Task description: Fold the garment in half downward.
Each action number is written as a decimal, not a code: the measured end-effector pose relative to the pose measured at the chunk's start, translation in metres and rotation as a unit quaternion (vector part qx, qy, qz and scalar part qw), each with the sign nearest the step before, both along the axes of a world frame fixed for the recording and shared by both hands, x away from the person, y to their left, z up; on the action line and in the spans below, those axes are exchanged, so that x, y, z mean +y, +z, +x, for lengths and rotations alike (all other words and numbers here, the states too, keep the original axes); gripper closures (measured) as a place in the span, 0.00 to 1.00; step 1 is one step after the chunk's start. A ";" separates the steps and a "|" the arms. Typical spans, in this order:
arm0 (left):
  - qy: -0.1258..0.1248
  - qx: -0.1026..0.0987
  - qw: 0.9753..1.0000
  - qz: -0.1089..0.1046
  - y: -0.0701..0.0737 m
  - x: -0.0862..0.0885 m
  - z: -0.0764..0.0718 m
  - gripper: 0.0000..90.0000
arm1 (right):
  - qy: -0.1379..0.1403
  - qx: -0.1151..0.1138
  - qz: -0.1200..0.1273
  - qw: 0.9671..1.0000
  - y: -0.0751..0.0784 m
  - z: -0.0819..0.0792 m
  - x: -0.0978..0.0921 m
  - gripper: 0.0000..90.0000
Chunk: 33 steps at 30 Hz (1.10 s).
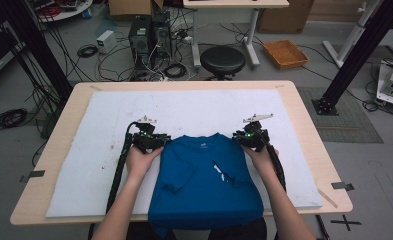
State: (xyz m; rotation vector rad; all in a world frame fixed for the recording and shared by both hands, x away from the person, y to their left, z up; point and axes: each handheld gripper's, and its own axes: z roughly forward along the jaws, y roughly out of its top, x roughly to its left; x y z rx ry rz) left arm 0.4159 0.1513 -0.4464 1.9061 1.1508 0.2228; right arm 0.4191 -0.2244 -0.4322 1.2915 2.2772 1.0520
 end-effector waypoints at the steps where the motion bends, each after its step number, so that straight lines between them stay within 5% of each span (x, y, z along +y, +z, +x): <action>1: -0.002 0.004 1.000 -0.003 -0.001 -0.002 0.002 0.71 | 0.002 -0.001 0.005 1.000 0.000 0.001 0.001 0.80; 8: -0.019 0.009 0.999 0.033 0.001 -0.016 0.007 0.67 | 0.029 0.024 0.002 0.999 -0.010 0.009 0.011 0.71; 13: -0.022 0.001 0.999 0.050 0.001 -0.018 0.006 0.70 | 0.043 0.025 0.001 0.999 -0.012 0.010 0.014 0.73; 25: -0.029 -0.002 0.998 0.052 0.001 -0.021 0.005 0.71 | 0.054 0.024 -0.006 0.998 -0.011 0.008 0.015 0.79; 29: -0.026 -0.016 0.997 0.076 0.001 -0.022 0.004 0.81 | 0.050 0.025 -0.009 0.998 -0.012 0.008 0.015 0.84; 33: -0.022 -0.015 0.998 0.063 -0.001 -0.020 0.003 0.92 | 0.052 0.023 -0.011 0.998 -0.011 0.008 0.014 0.92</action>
